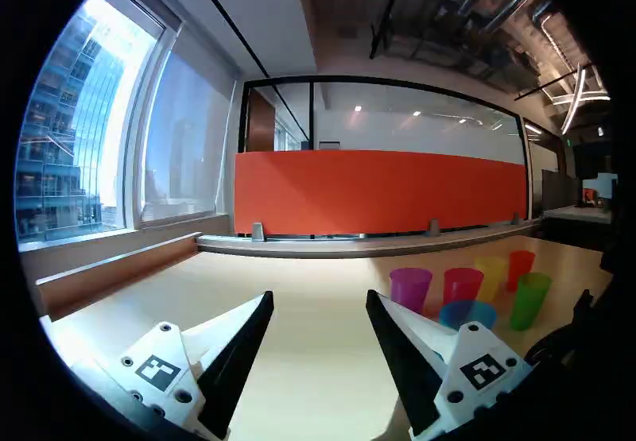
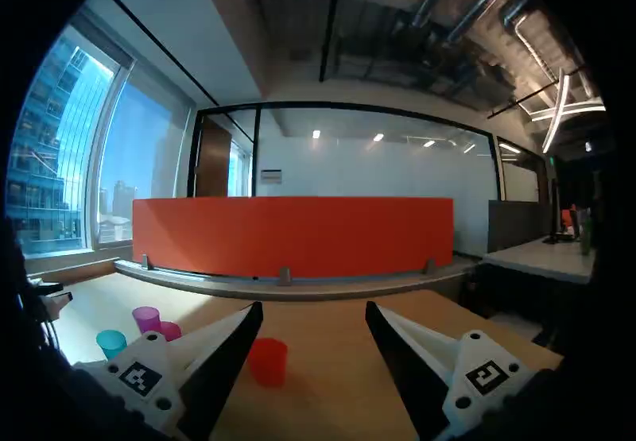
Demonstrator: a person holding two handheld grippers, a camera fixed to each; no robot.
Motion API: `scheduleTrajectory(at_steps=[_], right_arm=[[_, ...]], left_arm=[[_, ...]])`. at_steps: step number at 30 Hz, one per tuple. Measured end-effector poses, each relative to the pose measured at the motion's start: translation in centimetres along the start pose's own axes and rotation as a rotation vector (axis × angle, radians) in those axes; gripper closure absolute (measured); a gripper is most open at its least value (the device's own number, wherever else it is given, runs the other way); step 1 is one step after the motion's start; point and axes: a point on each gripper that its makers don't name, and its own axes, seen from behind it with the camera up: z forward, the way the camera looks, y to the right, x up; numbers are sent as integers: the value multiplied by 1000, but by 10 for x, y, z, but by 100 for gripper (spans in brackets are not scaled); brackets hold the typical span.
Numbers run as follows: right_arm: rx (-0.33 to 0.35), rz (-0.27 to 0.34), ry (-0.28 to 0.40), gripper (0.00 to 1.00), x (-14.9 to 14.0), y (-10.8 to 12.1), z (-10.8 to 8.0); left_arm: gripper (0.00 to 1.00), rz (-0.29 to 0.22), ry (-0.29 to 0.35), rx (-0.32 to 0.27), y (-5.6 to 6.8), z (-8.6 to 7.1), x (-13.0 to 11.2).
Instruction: Pour water
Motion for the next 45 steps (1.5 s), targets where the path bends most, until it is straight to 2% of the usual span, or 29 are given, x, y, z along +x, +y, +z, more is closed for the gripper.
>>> scheduleTrajectory(at_steps=[12,24,39,45], right_arm=[[9,5,3,0,-3,-4,-1],[16,-19,15,0,-7,-7,-3],[30,-14,18,0,-37,-5,8],[26,-10,37,0,-41,-5,14]], left_arm=[[14,4,0,-1,0,-1,0],[14,4,-1,-2,1,0,0],[14,5,-1,-2,1,0,0],[14,5,-1,-2,2,0,-1]])
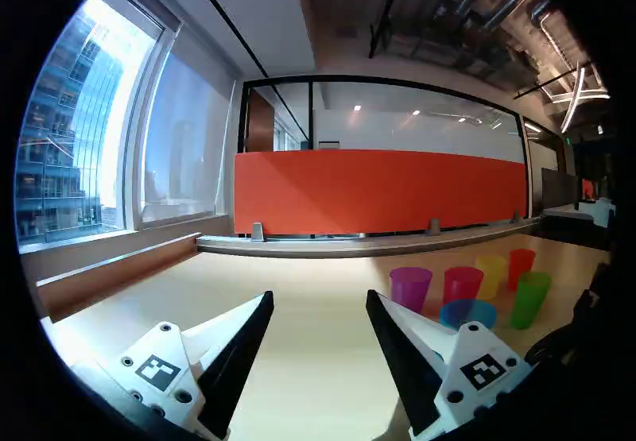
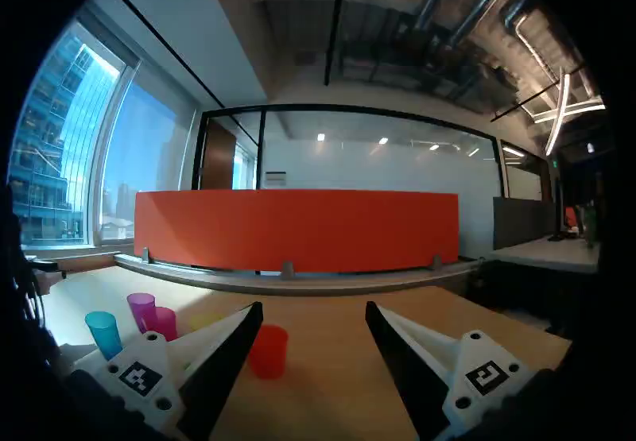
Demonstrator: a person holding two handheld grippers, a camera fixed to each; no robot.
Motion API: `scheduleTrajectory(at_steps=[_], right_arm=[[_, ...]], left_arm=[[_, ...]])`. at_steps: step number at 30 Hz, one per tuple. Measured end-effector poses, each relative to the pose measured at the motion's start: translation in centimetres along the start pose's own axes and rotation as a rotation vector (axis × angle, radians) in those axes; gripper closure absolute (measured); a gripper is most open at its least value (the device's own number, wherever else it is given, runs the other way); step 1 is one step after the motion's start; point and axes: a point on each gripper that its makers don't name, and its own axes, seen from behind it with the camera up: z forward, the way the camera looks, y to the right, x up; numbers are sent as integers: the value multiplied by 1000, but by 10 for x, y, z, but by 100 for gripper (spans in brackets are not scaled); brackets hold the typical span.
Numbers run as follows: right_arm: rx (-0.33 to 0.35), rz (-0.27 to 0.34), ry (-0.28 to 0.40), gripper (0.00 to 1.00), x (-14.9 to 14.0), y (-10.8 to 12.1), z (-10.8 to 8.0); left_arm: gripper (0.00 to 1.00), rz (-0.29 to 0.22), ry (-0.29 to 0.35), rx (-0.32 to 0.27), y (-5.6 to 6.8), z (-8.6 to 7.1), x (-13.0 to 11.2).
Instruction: Pour water
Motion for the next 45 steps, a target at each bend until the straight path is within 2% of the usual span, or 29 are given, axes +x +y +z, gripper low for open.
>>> scheduleTrajectory(at_steps=[12,24,45], right_arm=[[11,10,-4,0,-21,2,3],[2,15,-42,0,-43,13,4],[-4,16,-73,0,-56,15,4]], left_arm=[[14,0,0,0,0,0,0],[14,0,0,0,-1,0,0],[14,0,0,0,0,0,0]])
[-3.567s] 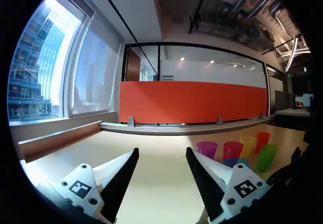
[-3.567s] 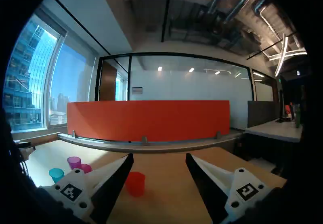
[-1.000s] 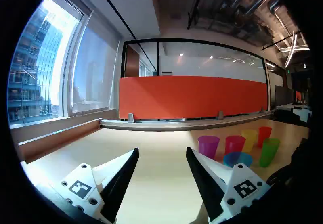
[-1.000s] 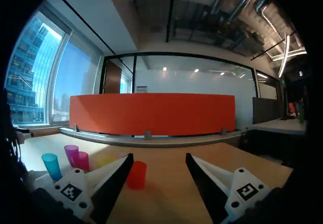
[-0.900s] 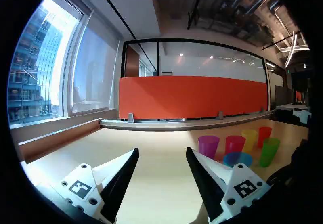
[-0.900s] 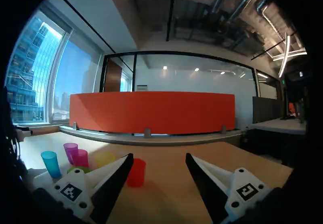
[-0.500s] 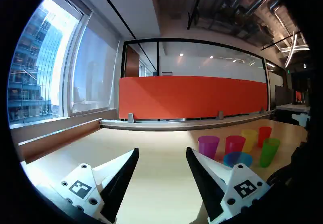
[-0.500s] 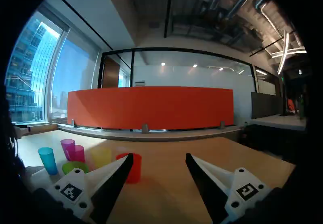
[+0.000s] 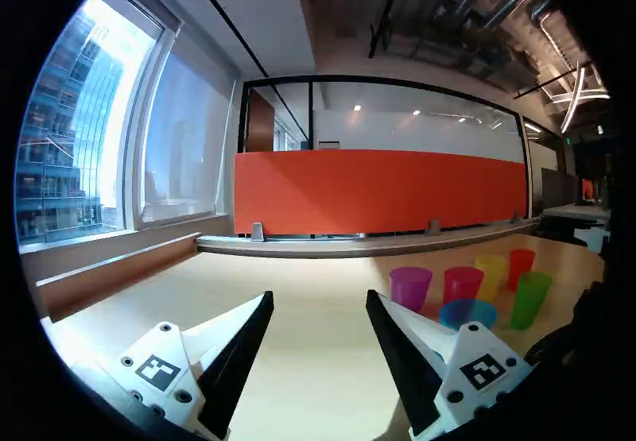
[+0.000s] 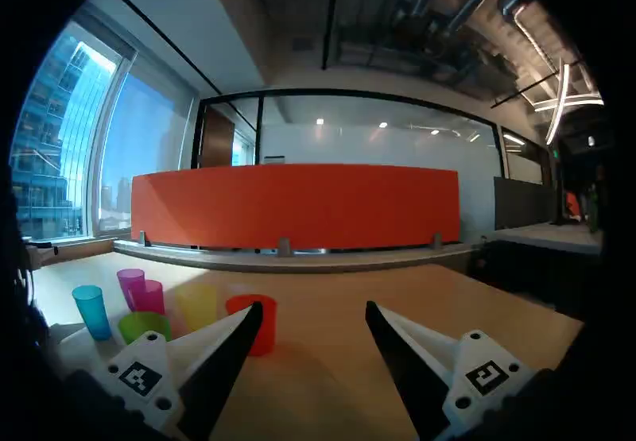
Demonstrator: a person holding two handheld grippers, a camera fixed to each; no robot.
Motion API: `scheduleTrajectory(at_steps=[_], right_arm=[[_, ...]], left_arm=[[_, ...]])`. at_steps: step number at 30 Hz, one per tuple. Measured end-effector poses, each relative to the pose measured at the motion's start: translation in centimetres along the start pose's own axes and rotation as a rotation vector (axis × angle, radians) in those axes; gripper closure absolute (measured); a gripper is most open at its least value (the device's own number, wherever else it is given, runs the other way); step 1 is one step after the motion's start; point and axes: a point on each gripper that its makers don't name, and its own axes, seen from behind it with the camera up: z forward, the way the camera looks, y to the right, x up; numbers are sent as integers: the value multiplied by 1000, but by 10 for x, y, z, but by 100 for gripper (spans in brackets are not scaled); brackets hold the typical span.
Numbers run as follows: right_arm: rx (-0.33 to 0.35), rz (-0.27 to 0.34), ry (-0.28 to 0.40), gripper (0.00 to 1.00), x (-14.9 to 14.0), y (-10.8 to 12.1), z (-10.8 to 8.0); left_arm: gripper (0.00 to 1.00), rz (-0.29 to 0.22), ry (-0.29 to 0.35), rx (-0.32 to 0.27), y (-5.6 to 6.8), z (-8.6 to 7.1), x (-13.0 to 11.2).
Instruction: Pour water
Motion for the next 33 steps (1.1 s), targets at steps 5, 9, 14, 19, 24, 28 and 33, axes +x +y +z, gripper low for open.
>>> scheduleTrajectory(at_steps=[5,9,14,19,24,28,33], right_arm=[[1,-1,-7,0,-1,-1,0],[2,-1,-7,0,0,0,1],[2,-1,-7,0,0,0,0],[3,-1,-7,0,0,0,-2],[4,-1,-8,0,0,-1,-2],[5,-2,-10,0,0,-1,-1],[5,-2,-10,0,-1,-1,-1]], left_arm=[[14,0,0,0,0,0,0],[14,0,0,0,0,0,0],[14,0,0,0,0,0,0],[14,0,0,0,0,0,0],[14,0,0,0,0,0,0],[14,0,0,0,0,0,-1],[14,0,0,0,0,-1,0]])
